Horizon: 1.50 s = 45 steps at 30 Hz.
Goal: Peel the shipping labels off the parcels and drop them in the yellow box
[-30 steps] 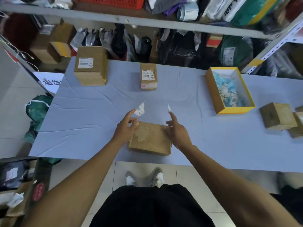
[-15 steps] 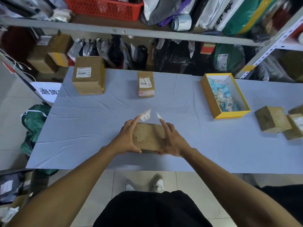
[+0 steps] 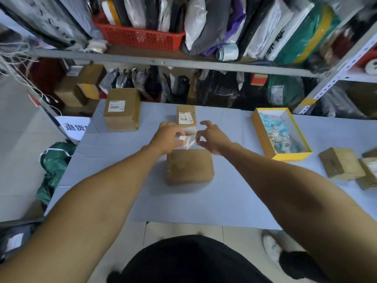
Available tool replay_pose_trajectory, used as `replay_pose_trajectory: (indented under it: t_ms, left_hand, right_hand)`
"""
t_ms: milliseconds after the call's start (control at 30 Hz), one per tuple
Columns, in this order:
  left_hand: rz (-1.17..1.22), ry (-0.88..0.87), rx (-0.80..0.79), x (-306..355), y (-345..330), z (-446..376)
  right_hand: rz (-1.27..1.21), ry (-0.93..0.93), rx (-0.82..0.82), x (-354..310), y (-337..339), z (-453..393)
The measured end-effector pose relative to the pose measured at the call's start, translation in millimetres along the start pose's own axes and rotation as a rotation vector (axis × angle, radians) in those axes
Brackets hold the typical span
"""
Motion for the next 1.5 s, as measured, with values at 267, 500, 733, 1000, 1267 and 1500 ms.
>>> replay_pose_trajectory:
  t_ms: [267, 500, 733, 1000, 1267, 1500]
  left_hand:
    - [0.095, -0.016, 0.018, 42.2, 40.0, -13.5]
    - [0.173, 0.01, 0.008, 56.9, 49.1, -13.1]
    - [0.187, -0.019, -0.013, 71.6, 45.7, -11.3]
    - [0.061, 0.082, 0.158, 73.4, 46.2, -6.0]
    - [0.209, 0.026, -0.016, 71.9, 32.6, -6.9]
    - [0.538, 0.144, 0.089, 67.4, 26.4, -11.3]
  right_hand:
    - [-0.054, 0.005, -0.033, -26.5, 55.3, -11.5]
    - [-0.23, -0.087, 0.104, -22.8, 68.4, -6.2]
    - [-0.44, -0.142, 0.084, -12.4, 75.5, -5.5]
    - [-0.716, -0.234, -0.024, -18.2, 80.6, 5.5]
    - [-0.6, -0.22, 0.053, -0.4, 81.9, 7.1]
    - [-0.345, -0.245, 0.137, 1.7, 75.2, 5.3]
Point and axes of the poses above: each hand's wrist, its own z-axis away from the middle knuckle, its own y-axis out of the back of the hand, x = y × z, the point moved 5 cm from there along -z, towards the middle knuckle
